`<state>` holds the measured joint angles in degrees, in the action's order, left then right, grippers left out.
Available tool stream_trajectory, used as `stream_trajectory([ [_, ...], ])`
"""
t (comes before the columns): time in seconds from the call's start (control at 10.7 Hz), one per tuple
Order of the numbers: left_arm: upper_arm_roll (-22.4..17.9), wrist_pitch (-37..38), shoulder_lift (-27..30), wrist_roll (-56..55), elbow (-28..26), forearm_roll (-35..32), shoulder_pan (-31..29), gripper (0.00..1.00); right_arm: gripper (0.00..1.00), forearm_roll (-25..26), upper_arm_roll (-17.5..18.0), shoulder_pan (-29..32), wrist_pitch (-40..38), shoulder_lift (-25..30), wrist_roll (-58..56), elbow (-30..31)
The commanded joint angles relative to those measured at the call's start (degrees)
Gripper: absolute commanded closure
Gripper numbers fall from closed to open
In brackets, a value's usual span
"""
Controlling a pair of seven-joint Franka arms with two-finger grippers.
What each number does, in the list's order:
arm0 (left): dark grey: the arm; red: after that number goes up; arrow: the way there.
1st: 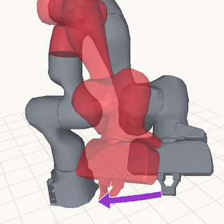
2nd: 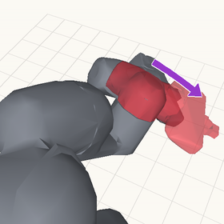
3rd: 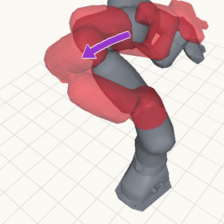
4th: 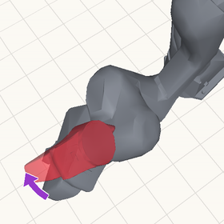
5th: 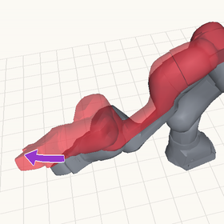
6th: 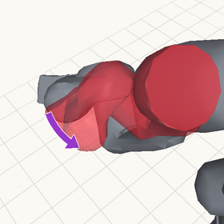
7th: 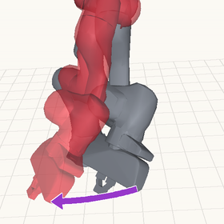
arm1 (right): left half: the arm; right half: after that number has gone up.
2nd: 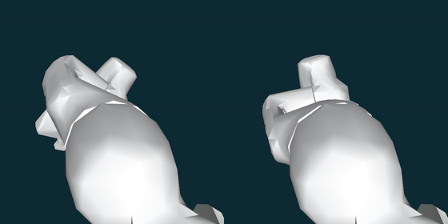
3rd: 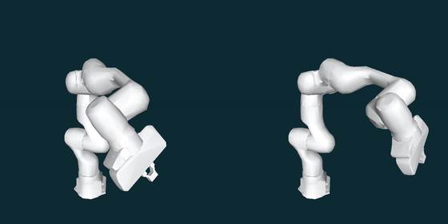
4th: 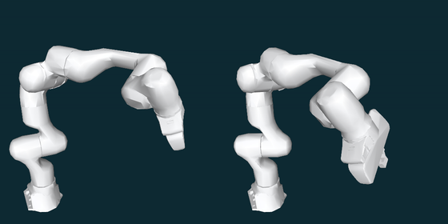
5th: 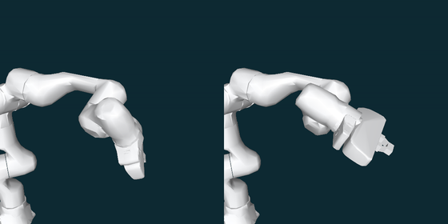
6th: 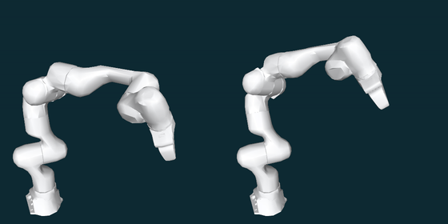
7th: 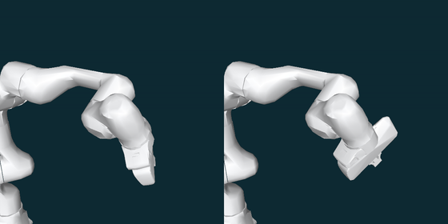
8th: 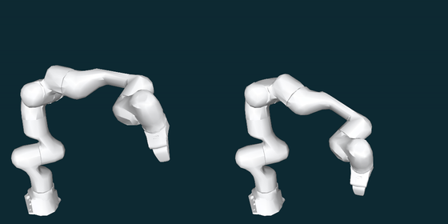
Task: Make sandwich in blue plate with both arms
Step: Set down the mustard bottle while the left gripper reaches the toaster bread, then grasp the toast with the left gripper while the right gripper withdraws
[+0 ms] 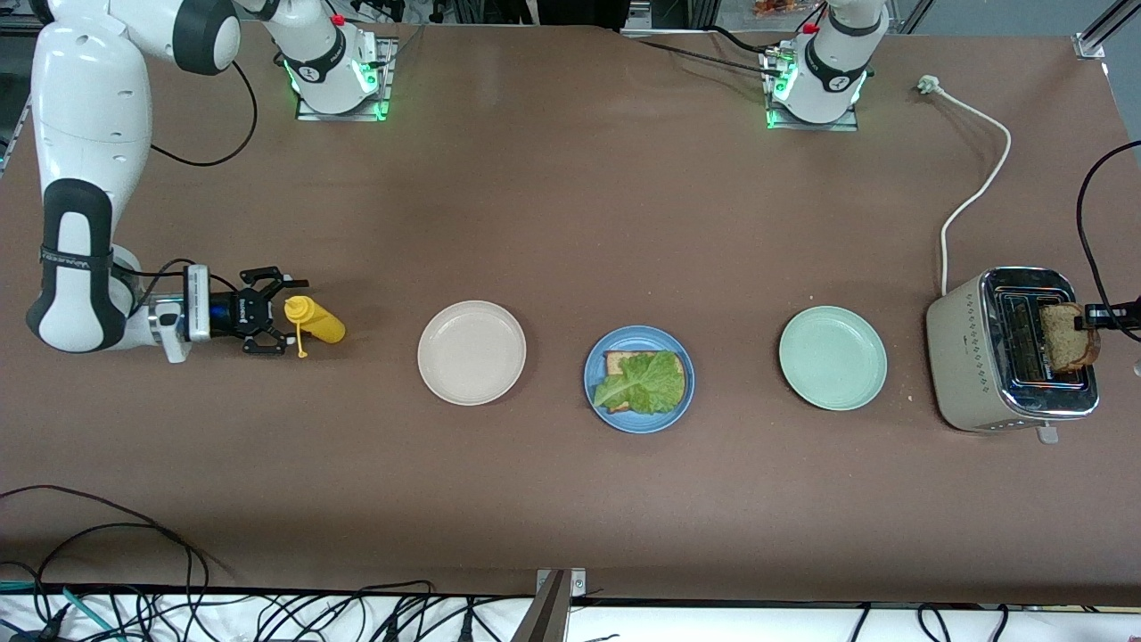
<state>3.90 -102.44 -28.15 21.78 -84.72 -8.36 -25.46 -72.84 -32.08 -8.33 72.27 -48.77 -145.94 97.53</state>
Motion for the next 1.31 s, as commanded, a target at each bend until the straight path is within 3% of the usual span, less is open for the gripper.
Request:
stream_trajectory([
  [0.0, 0.3, 0.1, -0.1, 2.0, 1.0, -2.0, 0.0, 1.00, 0.00, 0.4, -4.2, 0.3, -3.2, -1.9, 0.4, -1.6],
  [0.37, 1.4, 4.8, 4.4, 2.0, 1.0, -1.5, 0.2, 1.00, 0.00, 5.2, -10.1, 0.1, -4.7, -0.9, 9.9, -8.2],
  [0.65, 2.4, 12.5, 8.1, 1.9, 3.9, -1.1, 0.4, 1.00, 0.00, 8.2, -11.0, -0.4, -7.4, 1.3, 25.9, -17.0],
  [1.03, 3.7, 24.2, 8.9, 1.9, 11.3, -1.0, 0.3, 1.00, 0.00, 14.5, -9.8, -1.7, -7.8, 7.0, 49.6, -24.8],
  [1.21, 4.1, 25.8, 9.5, 1.9, 12.4, -1.0, 0.5, 1.00, 0.00, 20.8, -5.4, -1.7, -7.8, 10.3, 63.2, -29.7],
])
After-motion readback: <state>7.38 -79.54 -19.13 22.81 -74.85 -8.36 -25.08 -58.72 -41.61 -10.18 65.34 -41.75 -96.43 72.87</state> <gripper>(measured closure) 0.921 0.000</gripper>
